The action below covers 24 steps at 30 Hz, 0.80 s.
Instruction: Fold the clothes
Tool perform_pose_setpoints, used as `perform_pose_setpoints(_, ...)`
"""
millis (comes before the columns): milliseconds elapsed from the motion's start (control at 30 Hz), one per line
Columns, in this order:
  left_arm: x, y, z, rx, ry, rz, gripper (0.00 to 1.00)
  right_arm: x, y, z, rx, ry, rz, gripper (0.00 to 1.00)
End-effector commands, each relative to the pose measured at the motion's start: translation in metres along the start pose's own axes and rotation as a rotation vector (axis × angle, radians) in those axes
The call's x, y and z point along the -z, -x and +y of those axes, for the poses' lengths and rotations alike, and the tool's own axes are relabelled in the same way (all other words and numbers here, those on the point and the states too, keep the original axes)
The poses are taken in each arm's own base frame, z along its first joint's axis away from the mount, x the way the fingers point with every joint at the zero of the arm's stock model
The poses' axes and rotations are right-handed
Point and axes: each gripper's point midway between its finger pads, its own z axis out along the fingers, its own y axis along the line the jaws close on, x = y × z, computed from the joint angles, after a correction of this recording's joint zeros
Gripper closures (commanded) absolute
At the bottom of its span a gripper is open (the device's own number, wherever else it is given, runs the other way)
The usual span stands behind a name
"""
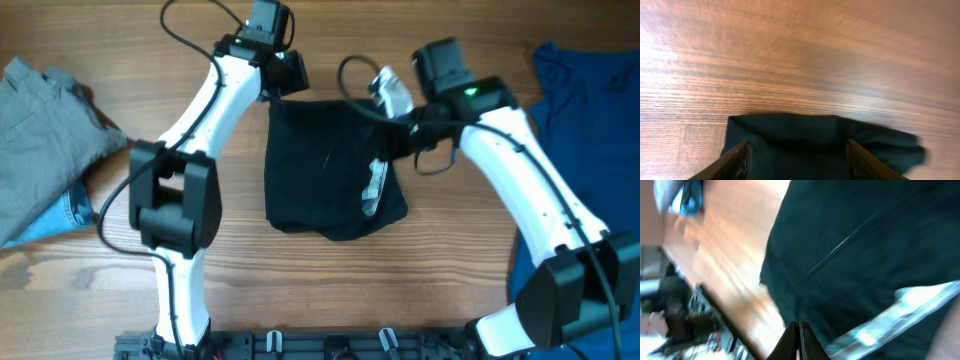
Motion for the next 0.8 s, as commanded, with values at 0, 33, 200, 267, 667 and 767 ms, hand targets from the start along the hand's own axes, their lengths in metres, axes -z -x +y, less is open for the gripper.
perform_pose_setpoints(0, -0.022, -0.005, 0.011, -0.008, 0.034, 0.030, 0.40, -0.029, -0.032, 0.013, 0.002, 0.082, 0.112, 0.95)
perform_pose_setpoints(33, -0.028, -0.008, 0.014, -0.007, 0.043, 0.045, 0.40, -0.036, -0.041, 0.014, -0.002, 0.085, 0.139, 0.95)
perform_pose_setpoints(200, -0.052, -0.034, 0.032, 0.004, 0.101, 0.146, 0.40, -0.066, -0.082, 0.001, -0.052, 0.076, 0.230, 0.94)
perform_pose_setpoints(267, -0.056, -0.046, 0.039, 0.008, 0.125, 0.190, 0.42, -0.072, -0.096, -0.010, -0.090, 0.042, 0.255, 0.94)
perform_pose_setpoints(667, 0.004, -0.162, 0.074, 0.058, 0.340, 0.708, 0.59, -0.039, -0.086, -0.159, -0.247, -0.712, 0.069, 0.85)
perform_pose_setpoints(767, 0.020, -0.180, 0.073, 0.064, 0.364, 0.794, 0.64, -0.027, -0.046, -0.178, -0.234, -0.758, -0.110, 0.79)
